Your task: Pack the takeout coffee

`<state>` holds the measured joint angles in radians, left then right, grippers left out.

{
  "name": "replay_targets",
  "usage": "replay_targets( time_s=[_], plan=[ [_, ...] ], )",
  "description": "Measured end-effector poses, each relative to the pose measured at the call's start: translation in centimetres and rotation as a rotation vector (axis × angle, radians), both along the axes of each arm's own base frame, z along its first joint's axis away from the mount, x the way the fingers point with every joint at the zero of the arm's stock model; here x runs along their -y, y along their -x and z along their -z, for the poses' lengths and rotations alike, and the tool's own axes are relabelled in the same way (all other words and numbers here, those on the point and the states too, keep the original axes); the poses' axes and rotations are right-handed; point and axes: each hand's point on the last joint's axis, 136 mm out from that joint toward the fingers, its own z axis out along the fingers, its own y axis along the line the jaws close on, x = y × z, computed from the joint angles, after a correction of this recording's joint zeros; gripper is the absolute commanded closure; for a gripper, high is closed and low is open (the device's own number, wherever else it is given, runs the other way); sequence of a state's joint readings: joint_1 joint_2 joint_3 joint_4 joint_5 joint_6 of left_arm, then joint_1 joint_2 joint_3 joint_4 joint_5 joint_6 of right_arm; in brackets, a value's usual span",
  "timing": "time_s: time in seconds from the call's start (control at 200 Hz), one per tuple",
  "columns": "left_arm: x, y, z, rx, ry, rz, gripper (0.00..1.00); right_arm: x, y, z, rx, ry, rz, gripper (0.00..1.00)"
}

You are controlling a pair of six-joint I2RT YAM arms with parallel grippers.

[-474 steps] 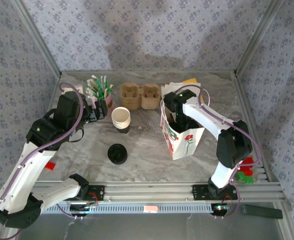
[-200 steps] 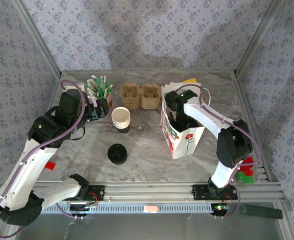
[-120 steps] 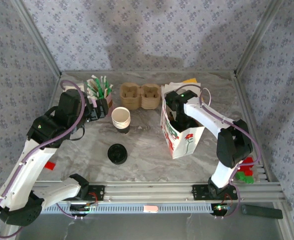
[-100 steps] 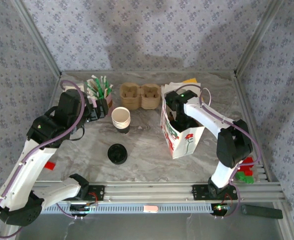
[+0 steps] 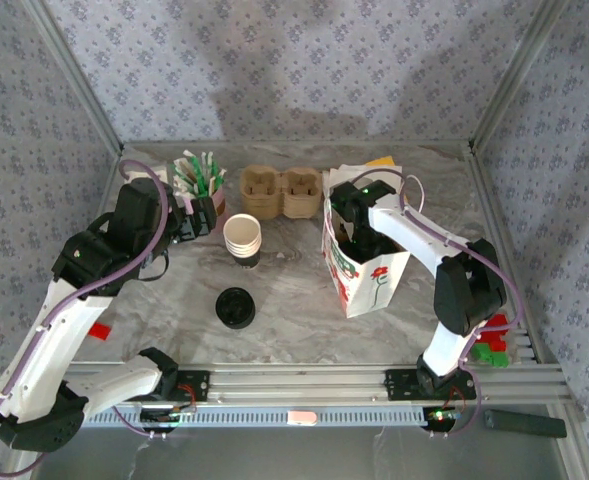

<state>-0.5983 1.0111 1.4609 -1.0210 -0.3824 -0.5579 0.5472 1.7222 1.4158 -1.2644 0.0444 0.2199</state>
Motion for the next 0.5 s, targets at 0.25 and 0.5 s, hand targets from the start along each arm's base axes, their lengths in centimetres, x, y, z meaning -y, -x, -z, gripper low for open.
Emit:
replay_targets(
  time_s=[0.25, 0.5],
  plan=[
    [-0.01, 0.0, -0.03, 0.001, 0.0, 0.0, 0.0, 0.0, 0.01, 0.0, 0.0, 0.0, 0.0, 0.04],
    [0.1, 0.03, -0.04, 0.001, 0.0, 0.004, 0.0, 0.09, 0.02, -0.01, -0.002, 0.001, 0.002, 0.04]
  ],
)
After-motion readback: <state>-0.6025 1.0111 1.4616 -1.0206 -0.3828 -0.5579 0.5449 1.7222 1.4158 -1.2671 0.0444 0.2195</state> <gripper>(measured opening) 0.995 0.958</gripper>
